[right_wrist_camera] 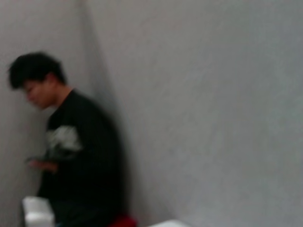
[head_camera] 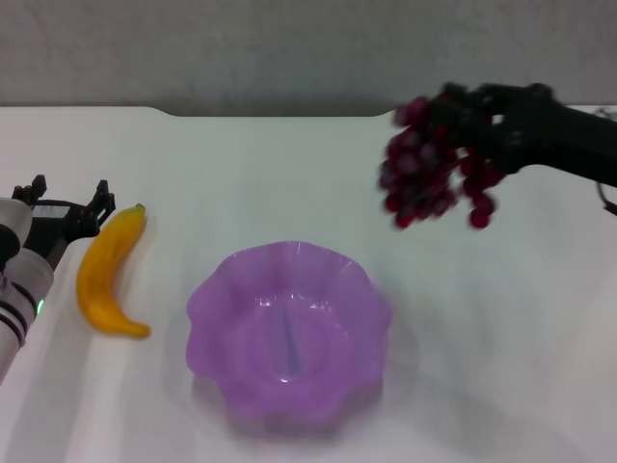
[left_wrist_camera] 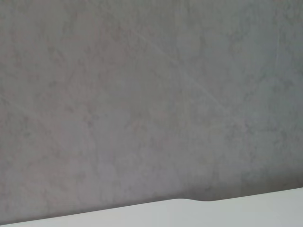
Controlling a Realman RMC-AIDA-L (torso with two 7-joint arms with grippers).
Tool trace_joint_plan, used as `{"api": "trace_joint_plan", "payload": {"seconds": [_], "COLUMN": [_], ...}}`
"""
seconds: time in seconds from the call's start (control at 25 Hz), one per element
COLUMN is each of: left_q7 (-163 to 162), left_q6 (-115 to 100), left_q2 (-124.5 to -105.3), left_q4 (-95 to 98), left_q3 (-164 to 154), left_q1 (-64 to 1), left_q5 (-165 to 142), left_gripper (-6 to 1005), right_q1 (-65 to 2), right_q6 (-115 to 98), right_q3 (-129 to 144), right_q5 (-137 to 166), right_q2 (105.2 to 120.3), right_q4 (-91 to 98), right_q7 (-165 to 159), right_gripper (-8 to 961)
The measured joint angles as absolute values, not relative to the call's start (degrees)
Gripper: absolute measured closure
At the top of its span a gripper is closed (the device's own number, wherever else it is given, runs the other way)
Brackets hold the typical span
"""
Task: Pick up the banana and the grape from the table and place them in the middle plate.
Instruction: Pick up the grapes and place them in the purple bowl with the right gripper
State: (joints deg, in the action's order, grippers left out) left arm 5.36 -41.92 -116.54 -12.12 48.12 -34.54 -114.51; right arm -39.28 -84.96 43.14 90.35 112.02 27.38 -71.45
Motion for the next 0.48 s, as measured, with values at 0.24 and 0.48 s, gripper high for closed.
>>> {"api": "trace_joint_plan", "payload": {"seconds": [0.24, 0.48], "left_q7": [5.36, 5.33], "left_q6": [-41.95, -41.99], "left_q2": [-116.58, -116.60], "left_q4": [-12.19, -12.19], "left_q3": [47.91, 47.90], "left_q1": [-34.85, -34.96], "left_q5": [-114.73, -114.69], "left_gripper": [138, 138], "right_q1": [-45.52, -47.49], "right_q6": [-80.98, -75.85], "right_q3": [43.20, 43.18], "right_q5": [102.26, 108.01], "right_q2": [113.28, 114.29], "right_q4": [26.97, 26.60], "right_q7": [-76.61, -78.94], "right_gripper": [730, 734]}}
